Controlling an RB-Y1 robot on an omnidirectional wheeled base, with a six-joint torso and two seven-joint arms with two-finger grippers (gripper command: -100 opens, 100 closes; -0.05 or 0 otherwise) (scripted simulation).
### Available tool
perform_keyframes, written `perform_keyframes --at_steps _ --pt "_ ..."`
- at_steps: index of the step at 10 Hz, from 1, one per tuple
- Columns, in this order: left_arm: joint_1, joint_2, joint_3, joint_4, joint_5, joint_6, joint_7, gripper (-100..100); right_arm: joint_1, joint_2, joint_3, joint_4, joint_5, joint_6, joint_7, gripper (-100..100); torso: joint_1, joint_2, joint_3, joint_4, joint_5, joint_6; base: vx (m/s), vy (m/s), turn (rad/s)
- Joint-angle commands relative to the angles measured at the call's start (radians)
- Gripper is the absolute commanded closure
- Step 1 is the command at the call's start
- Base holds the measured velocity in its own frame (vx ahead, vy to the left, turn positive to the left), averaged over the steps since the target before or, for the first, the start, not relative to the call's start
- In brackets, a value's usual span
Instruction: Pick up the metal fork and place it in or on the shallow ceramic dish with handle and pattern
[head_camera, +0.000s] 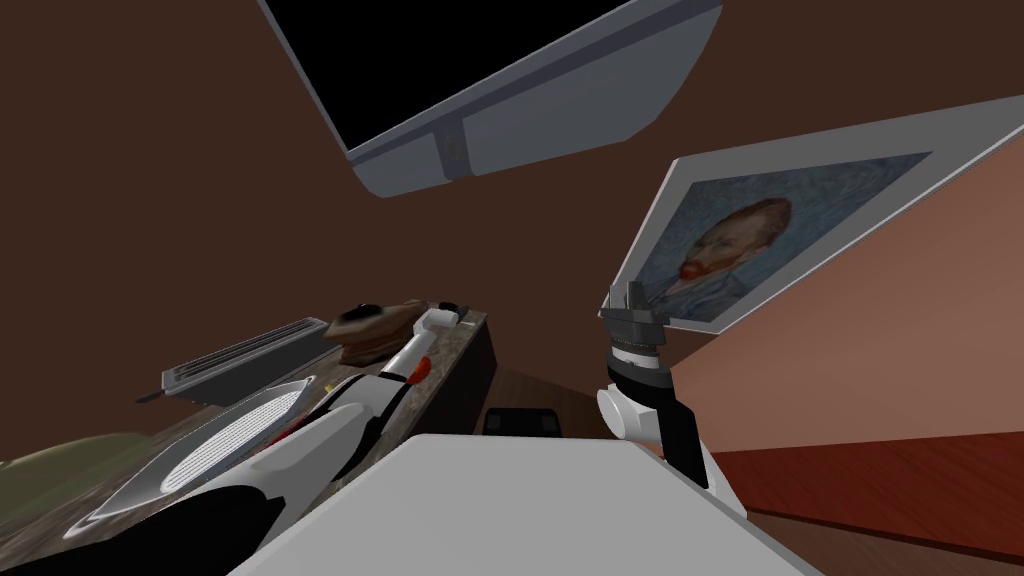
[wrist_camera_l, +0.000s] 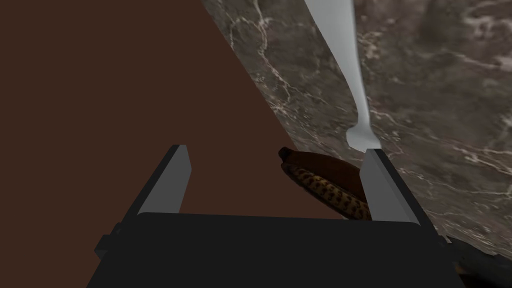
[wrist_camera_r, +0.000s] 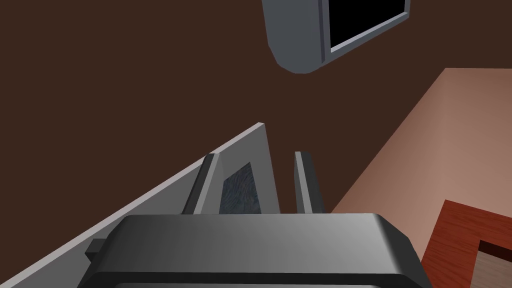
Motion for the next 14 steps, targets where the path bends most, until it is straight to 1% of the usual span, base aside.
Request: perform_keyframes --at_steps 1,2,3,4,5,6,7,8,9,10,11,12,13,14 --pt "-0.049 0.012 -0.008 0.050 0.016 0.050 0.003 -100 0.000 0.000 0.000 0.000 0.000 0.000 0.000 0 0.000 0.000 0.000 0.000 0.000 0.000 0.004 0.007 -0.026" --pt "-0.049 0.012 -0.008 0.074 0.016 0.078 0.003 -100 0.000 0.000 0.000 0.000 0.000 0.000 0.000 0 0.000 0.000 0.000 0.000 0.000 0.000 0.007 0.006 -0.020" --pt "-0.088 0.024 -0.014 0.115 0.033 0.105 0.003 -100 0.000 0.000 0.000 0.000 0.000 0.000 0.000 0 -0.001 -0.001 0.000 0.000 0.000 0.000 0.013 0.007 -0.036" --pt "-0.088 0.024 -0.014 0.130 0.033 0.131 0.003 -100 0.000 0.000 0.000 0.000 0.000 0.000 0.000 0 0.000 -0.001 0.000 0.000 0.000 0.000 0.014 0.008 -0.016" --pt "-0.125 0.034 -0.020 0.174 0.050 0.156 0.005 -100 0.000 0.000 0.000 0.000 0.000 0.000 0.000 0 0.000 -0.001 -0.001 0.000 0.000 0.000 0.018 0.006 -0.027" --pt "-0.125 0.034 -0.020 0.185 0.050 0.181 0.005 -100 0.000 0.000 0.000 0.000 0.000 0.000 0.000 0 -0.001 -0.001 -0.001 0.000 0.000 0.000 0.016 0.006 -0.021" --pt "-0.159 0.043 -0.026 0.208 0.067 0.217 0.007 -100 0.000 0.000 0.000 0.000 0.000 0.000 0.000 0 -0.001 -0.001 -0.001 0.000 0.000 0.000 0.019 0.002 -0.033" --pt "-0.159 0.043 -0.026 0.237 0.067 0.228 0.007 -100 0.000 0.000 0.000 0.000 0.000 0.000 0.000 0 -0.001 -0.001 -0.001 0.000 0.000 0.000 0.023 0.003 -0.021" --pt "-0.190 0.050 -0.031 0.272 0.083 0.263 0.010 -100 0.000 0.000 0.000 0.000 0.000 0.000 0.000 0 -0.001 -0.002 -0.001 0.000 0.000 0.000 0.028 0.003 -0.033" --pt "-0.190 0.050 -0.031 0.285 0.083 0.271 0.010 -100 0.000 0.000 0.000 0.000 0.000 0.000 0.000 0 -0.001 -0.002 -0.001 0.000 0.000 0.000 0.023 0.004 -0.022" --pt "-0.218 0.055 -0.037 0.331 0.098 0.304 0.014 -100 0.000 0.000 0.000 0.000 0.000 0.000 0.000 0 -0.001 -0.002 -0.001 0.000 0.000 0.000 0.033 0.004 -0.029" --pt "-0.218 0.055 -0.037 0.331 0.098 0.311 0.014 -100 0.000 0.000 0.000 0.000 0.000 0.000 0.000 0 -0.001 -0.002 -0.001 0.000 0.000 0.000 0.028 0.002 -0.023" --pt "-0.243 0.059 -0.042 0.373 0.113 0.347 0.018 -100 0.000 0.000 0.000 0.000 0.000 0.000 0.000 0 -0.001 -0.002 -0.001 0.000 0.000 0.000 0.034 -0.004 -0.041" --pt "-0.243 0.059 -0.042 0.373 0.113 0.347 0.018 -100 0.000 0.000 0.000 0.000 0.000 0.000 0.000 0 -0.001 -0.002 -0.001 0.000 0.000 0.000 0.029 -0.001 -0.017"
